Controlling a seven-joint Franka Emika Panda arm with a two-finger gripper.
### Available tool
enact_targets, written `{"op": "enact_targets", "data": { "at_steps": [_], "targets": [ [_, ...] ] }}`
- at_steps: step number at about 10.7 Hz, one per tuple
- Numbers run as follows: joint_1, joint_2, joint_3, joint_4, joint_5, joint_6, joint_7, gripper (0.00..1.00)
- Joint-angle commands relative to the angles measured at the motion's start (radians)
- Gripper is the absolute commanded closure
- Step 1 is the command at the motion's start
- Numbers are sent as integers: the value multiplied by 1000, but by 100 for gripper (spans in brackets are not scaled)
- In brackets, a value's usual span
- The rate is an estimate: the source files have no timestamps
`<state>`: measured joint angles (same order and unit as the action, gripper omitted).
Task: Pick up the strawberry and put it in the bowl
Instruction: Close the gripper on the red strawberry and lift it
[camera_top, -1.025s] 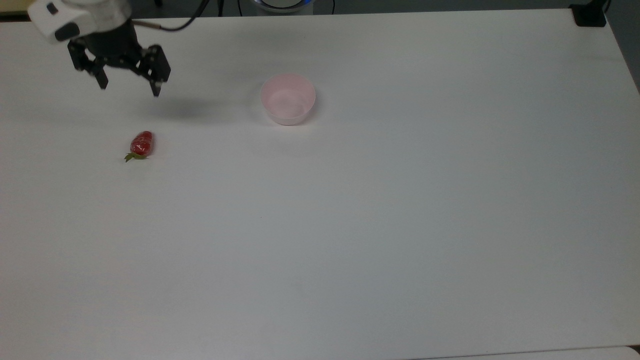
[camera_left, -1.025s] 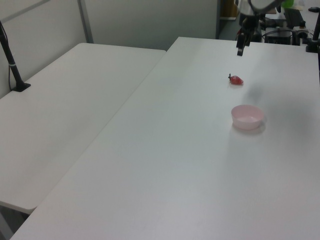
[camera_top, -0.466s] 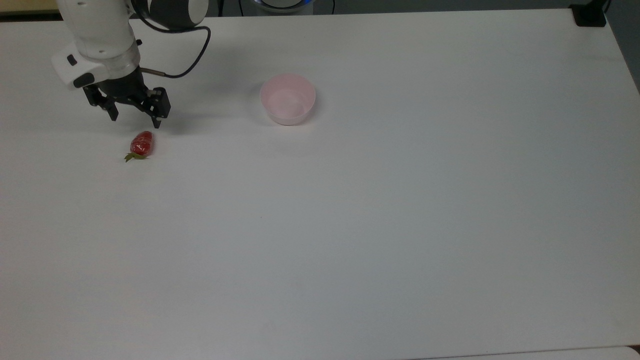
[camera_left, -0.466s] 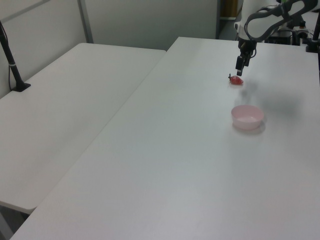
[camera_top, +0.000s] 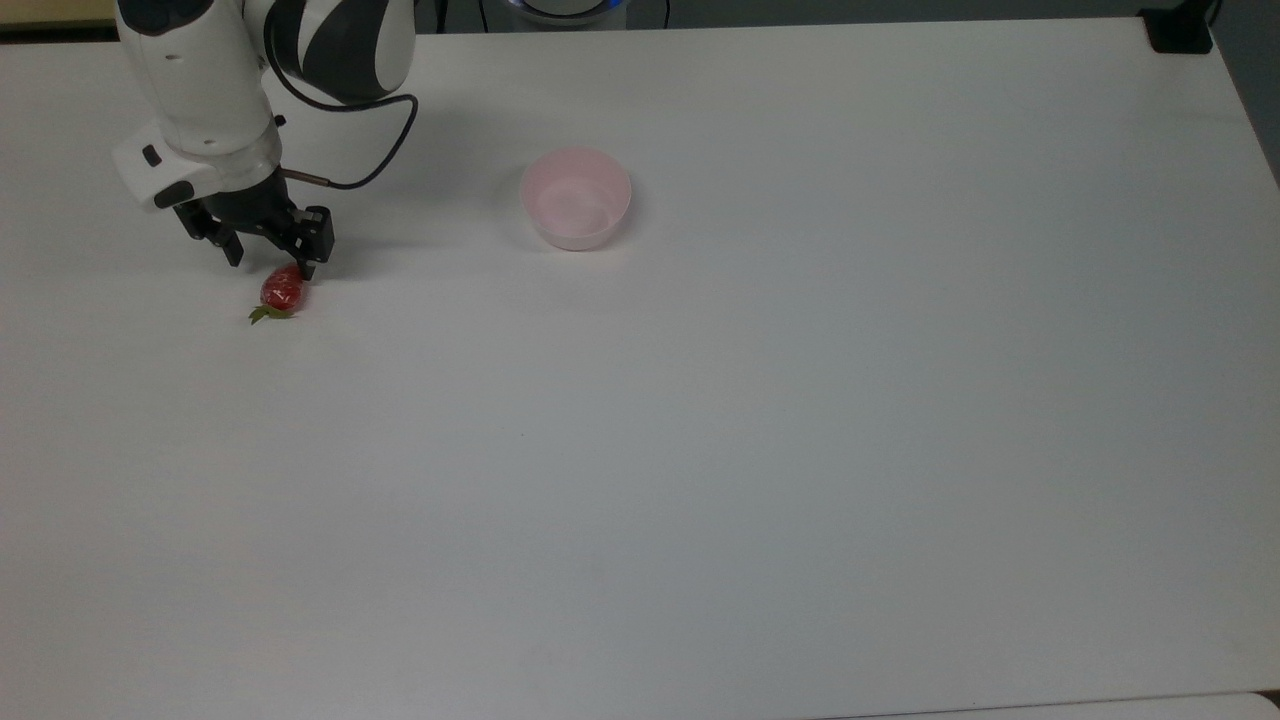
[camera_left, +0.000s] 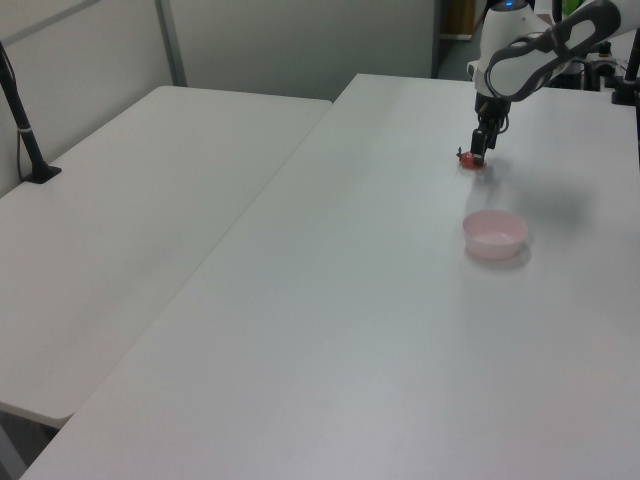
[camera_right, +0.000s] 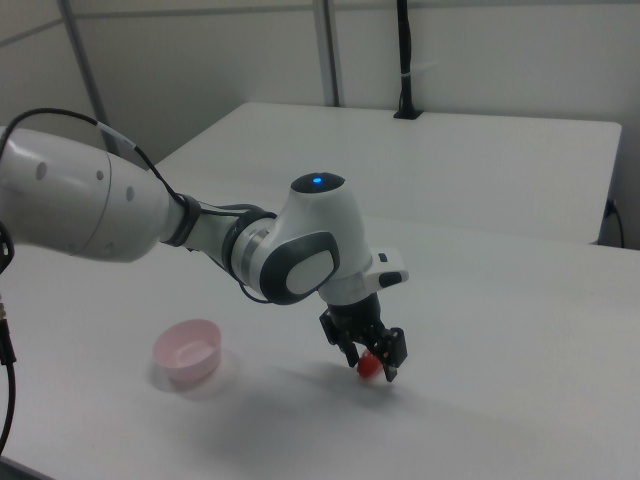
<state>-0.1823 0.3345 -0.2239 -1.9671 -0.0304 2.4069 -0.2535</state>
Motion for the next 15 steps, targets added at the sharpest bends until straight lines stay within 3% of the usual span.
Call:
{"op": "enact_targets", "data": {
  "at_steps": [1,4,7,10,12,15],
  "targets": [
    [3,18,5,13,26,32,7,23],
    [9,38,21,40,105,32,7,36],
    [9,40,41,40,113,32,3,66],
    [9,34,44,40,112,21,-9,69],
    [23,-35,60,39,112,-18,0,69],
    [41,-141,155,40,109,-197,2,68]
  ]
}}
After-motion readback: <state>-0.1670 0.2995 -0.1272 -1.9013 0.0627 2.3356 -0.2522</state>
